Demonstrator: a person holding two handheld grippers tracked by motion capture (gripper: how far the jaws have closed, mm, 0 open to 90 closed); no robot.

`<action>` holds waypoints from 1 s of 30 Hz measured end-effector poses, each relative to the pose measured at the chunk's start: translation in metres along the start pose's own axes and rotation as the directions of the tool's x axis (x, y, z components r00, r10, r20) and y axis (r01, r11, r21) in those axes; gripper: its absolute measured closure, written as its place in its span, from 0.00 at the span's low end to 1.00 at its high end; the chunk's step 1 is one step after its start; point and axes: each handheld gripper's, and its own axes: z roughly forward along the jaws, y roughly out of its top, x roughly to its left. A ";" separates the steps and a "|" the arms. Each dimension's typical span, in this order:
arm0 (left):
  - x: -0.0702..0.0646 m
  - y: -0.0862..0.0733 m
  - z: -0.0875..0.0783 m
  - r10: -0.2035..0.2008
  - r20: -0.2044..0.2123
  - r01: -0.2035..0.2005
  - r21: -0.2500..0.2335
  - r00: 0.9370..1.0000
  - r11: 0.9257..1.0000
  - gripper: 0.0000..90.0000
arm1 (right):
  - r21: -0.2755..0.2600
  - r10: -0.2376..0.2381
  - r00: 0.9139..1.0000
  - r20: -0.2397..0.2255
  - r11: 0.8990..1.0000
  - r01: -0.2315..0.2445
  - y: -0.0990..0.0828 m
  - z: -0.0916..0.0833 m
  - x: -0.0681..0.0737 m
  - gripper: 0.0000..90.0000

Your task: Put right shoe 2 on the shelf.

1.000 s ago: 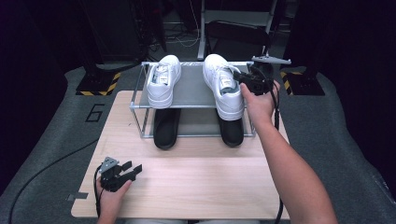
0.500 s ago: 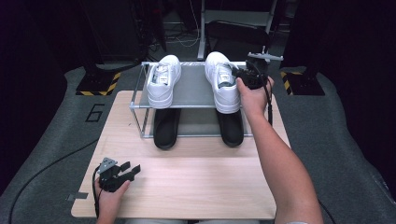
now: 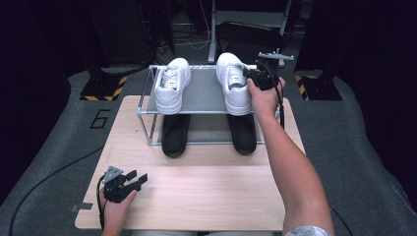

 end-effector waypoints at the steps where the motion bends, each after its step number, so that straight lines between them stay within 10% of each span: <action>1: 0.000 0.000 0.000 0.005 -0.001 -0.005 -0.004 1.000 1.000 0.49 | 0.001 -0.002 1.000 0.000 1.000 0.002 0.000 0.001 0.000 0.92; 17: 0.002 -0.001 0.002 -0.006 -0.001 0.006 0.003 1.000 1.000 0.49 | 0.025 0.061 0.998 0.006 0.998 -0.061 -0.015 0.017 -0.015 0.87; 21: 0.001 -0.001 0.001 -0.004 0.001 0.004 0.017 1.000 1.000 0.49 | 0.031 0.083 0.997 0.009 0.996 -0.083 -0.017 0.016 -0.021 0.65; 30: 0.000 -0.003 -0.003 -0.001 -0.001 0.001 0.000 1.000 1.000 0.49 | -0.059 0.030 0.999 -0.009 0.998 -0.031 -0.025 -0.027 -0.006 0.50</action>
